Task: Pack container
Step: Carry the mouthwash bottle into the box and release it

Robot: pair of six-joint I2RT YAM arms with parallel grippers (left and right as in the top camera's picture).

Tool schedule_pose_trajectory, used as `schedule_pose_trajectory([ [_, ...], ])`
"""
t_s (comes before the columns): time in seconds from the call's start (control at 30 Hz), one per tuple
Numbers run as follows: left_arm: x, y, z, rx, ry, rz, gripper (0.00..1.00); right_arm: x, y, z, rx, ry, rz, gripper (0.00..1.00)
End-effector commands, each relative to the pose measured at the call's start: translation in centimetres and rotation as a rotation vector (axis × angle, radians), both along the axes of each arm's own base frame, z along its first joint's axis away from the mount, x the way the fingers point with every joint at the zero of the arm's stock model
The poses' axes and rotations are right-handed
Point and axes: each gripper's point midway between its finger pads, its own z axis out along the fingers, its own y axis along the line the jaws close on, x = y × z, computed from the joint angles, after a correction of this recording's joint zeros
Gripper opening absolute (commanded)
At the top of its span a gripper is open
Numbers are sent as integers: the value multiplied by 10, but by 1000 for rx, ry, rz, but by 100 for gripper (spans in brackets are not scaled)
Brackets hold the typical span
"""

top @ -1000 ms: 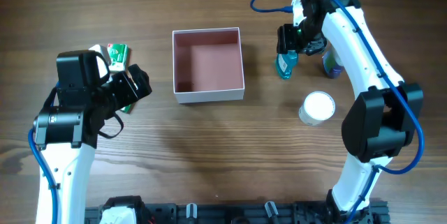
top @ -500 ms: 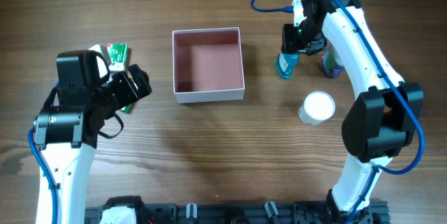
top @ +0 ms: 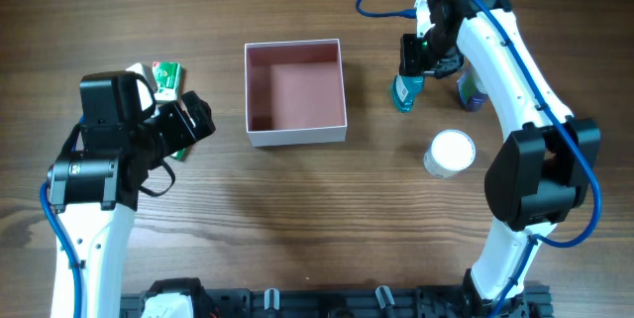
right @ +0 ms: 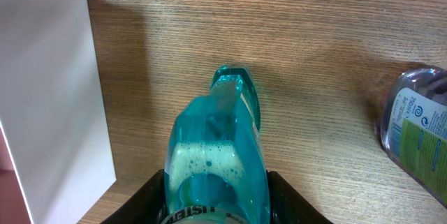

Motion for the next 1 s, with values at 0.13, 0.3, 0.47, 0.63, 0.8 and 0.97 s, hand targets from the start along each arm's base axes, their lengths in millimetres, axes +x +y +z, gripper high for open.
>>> schedule_pose_trajectory([
  [0.13, 3, -3, 9, -4, -28, -22, 100, 11, -3, 15, -36, -72, -4, 4],
  [0.3, 3, -3, 10, -4, -28, -22, 100, 10, 8, 64, -67, -214, 57, 5],
  [0.47, 3, -3, 9, -4, -28, -22, 100, -4, 45, 118, -37, -366, 148, 4],
  [0.63, 3, -3, 9, -4, -28, -22, 100, -27, 93, 175, 36, -532, 183, 4],
  [0.8, 3, -3, 9, -4, -28, -22, 100, -52, 140, 207, 208, -554, 58, 4],
  [0.97, 3, -3, 9, -4, -27, -22, 100, -58, 175, 216, 331, -552, -46, 4],
])
